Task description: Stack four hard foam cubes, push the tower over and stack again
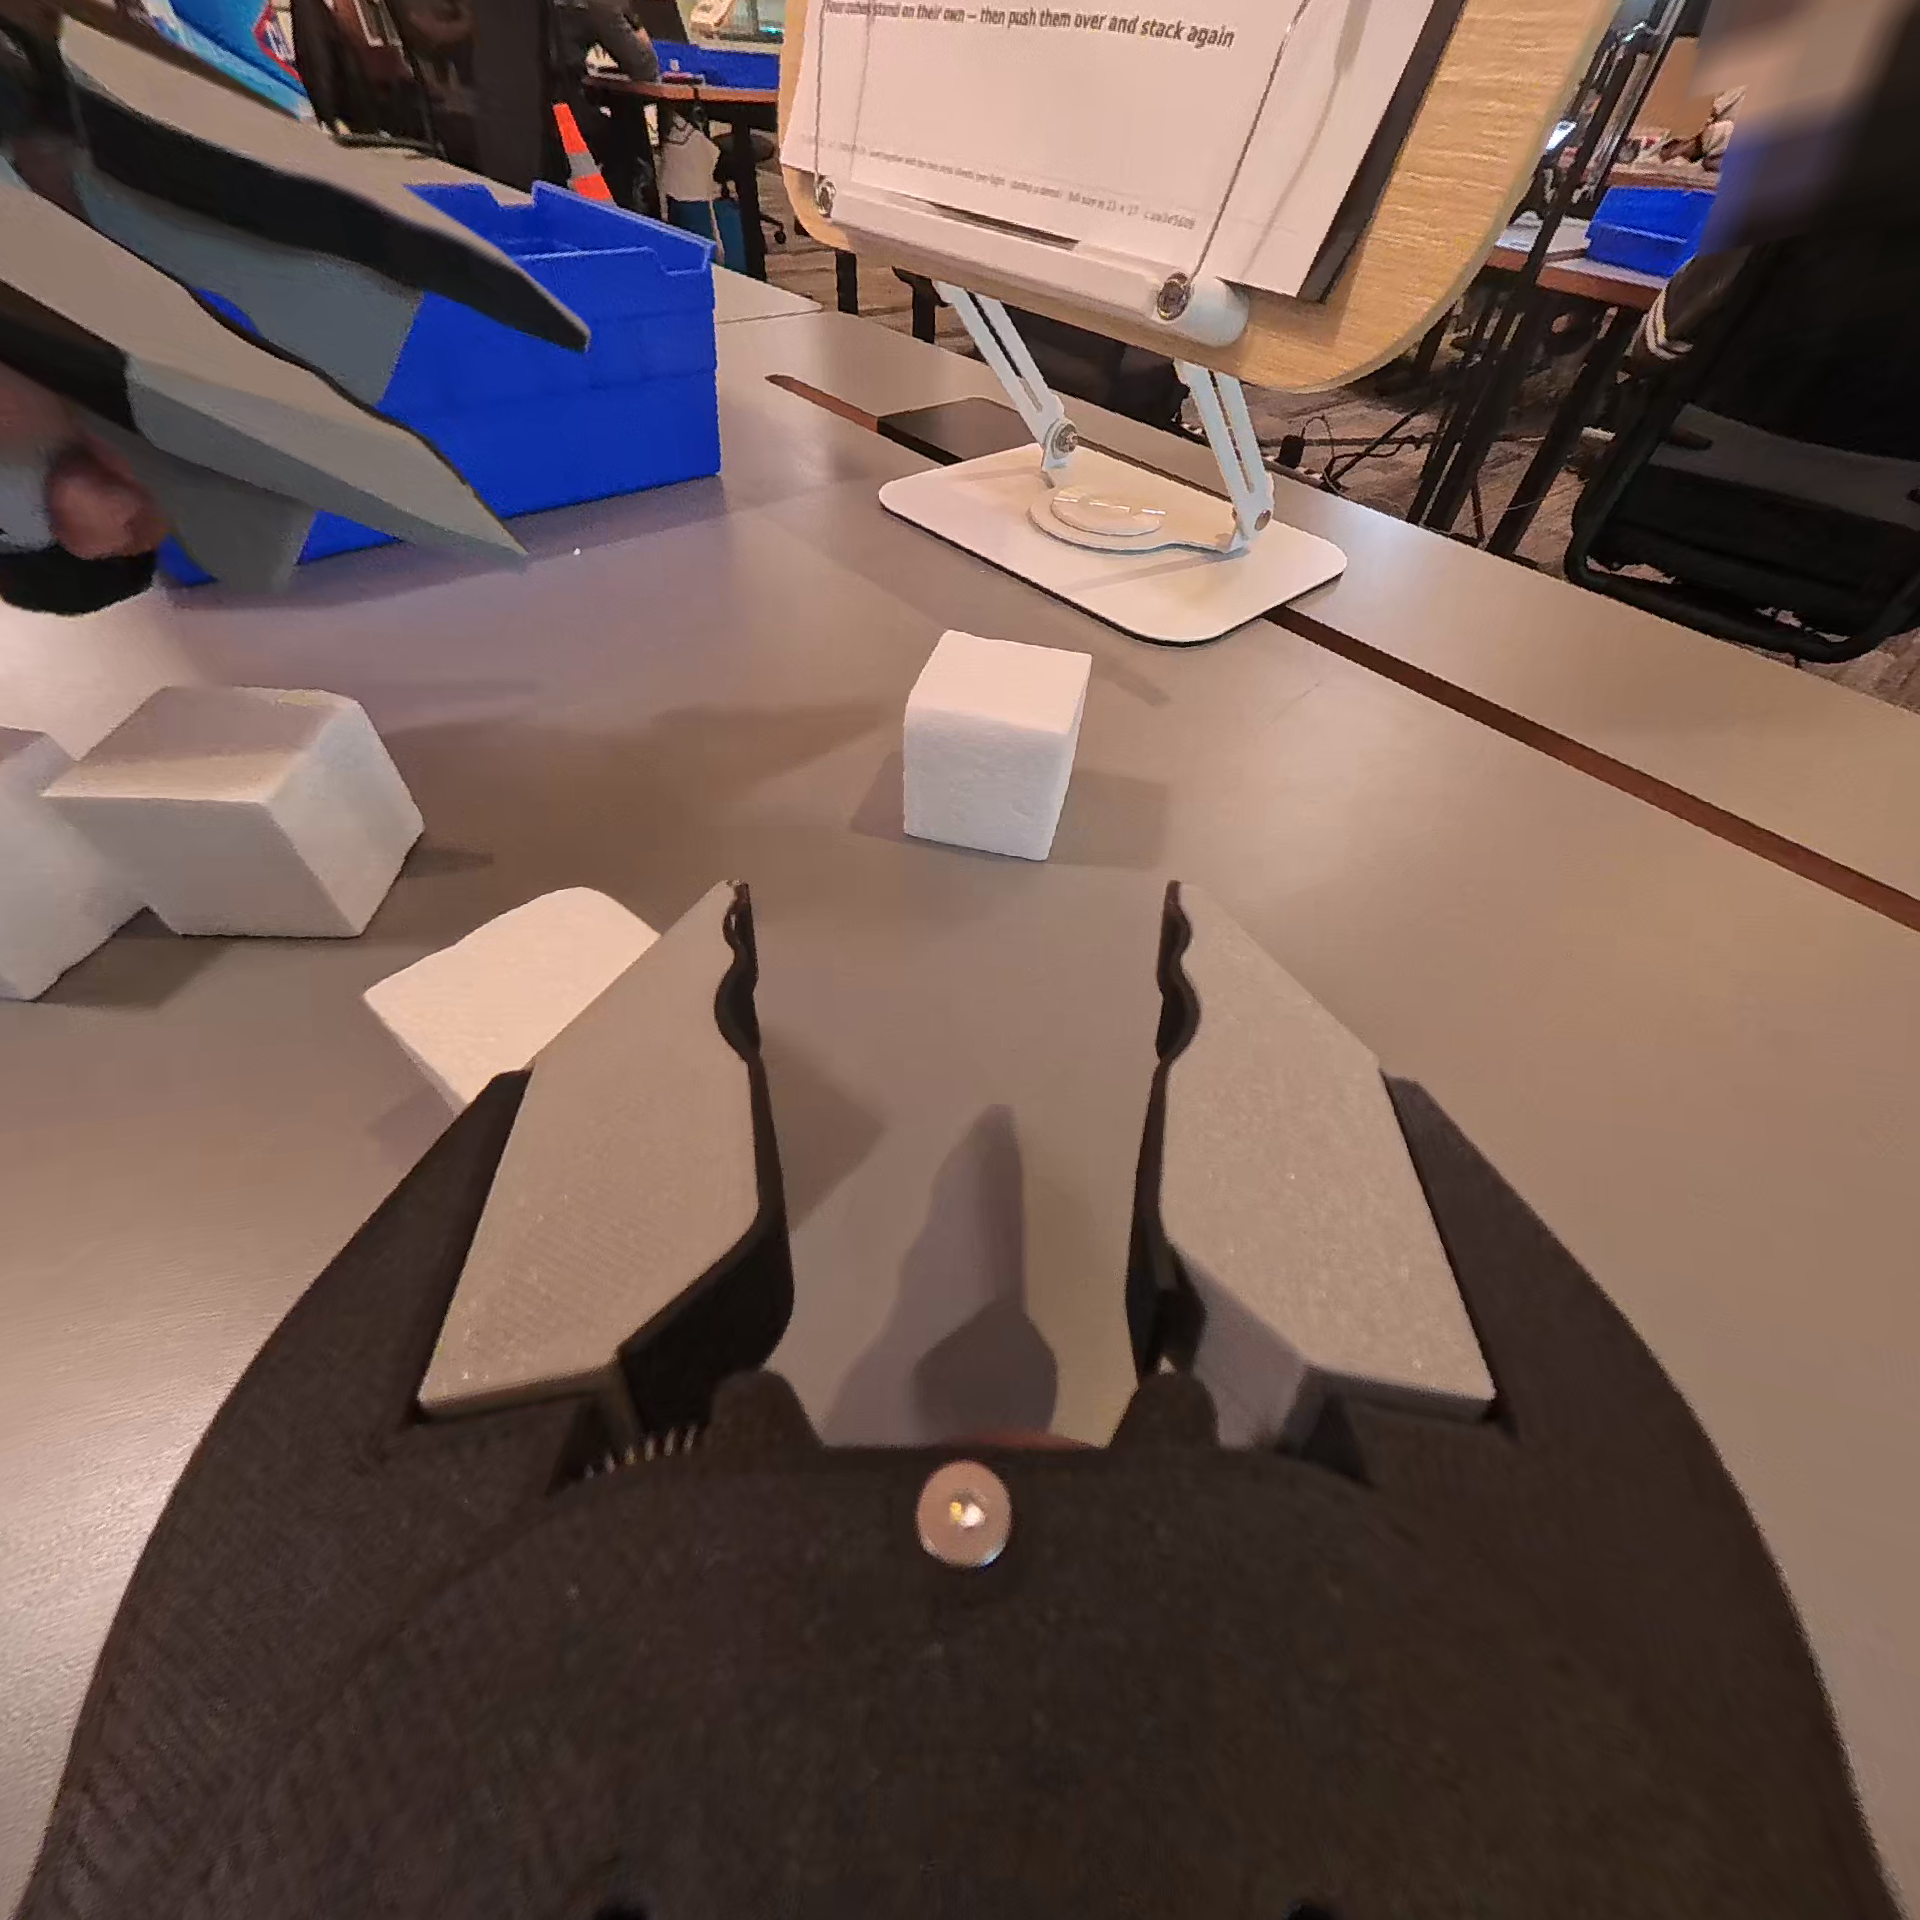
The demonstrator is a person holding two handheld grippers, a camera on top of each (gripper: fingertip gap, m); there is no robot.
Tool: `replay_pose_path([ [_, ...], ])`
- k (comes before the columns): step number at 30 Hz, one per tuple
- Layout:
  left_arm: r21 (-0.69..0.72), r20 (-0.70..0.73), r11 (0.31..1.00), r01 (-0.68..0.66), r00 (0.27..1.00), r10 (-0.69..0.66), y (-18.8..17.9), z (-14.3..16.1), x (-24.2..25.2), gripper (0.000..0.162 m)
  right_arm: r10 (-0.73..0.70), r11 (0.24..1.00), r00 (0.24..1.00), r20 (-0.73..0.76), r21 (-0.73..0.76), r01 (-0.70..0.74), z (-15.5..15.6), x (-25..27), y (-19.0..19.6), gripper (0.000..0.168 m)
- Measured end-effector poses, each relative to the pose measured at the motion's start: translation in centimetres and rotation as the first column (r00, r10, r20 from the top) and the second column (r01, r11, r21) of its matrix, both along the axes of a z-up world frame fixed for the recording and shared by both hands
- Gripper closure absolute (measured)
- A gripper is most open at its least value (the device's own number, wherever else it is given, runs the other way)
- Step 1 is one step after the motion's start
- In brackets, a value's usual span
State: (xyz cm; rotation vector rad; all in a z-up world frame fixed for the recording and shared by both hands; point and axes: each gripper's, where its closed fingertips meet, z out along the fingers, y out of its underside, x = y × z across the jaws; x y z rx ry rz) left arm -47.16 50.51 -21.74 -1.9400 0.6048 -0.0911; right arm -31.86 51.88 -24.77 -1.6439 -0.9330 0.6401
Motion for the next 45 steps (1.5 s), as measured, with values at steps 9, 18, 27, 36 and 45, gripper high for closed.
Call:
replay_pose_path([
  [9,-0.018,0.127,0.994,0.109,0.986,-0.106,-1.5,0.5,1.0,0.072,-0.067,0.998,0.998,-0.015,0.0,0.067,0.2,1.3,0.8,0.094],
  [18,-0.191,0.063,0.979,0.066,0.996,-0.055,-7.3,-0.4,-0.9,0.078,-0.101,0.995,0.995,0.0,0.02,0.1,0.2,2.4,0.8,0.094],
  [27,-0.402,-0.052,0.913,0.069,0.994,-0.098,-10.5,-4.1,-0.9,0.078,-0.102,0.995,0.995,-0.004,0.018,0.102,0.3,2.8,0.4,0.094],
  [36,-0.618,-0.091,0.77,0.158,0.959,-0.27,-9.6,-7.9,1.3,0.106,-0.083,0.996,0.996,-0.018,0.03,0.084,0.9,2.9,-0.2,0.096],
  [45,-0.547,-0.104,0.726,0.417,0.826,-0.554,-7.1,-3.4,5.1,0.106,-0.054,0.998,0.998,0.014,0.04,0.054,0.6,2.2,-0.4,0.097],
])
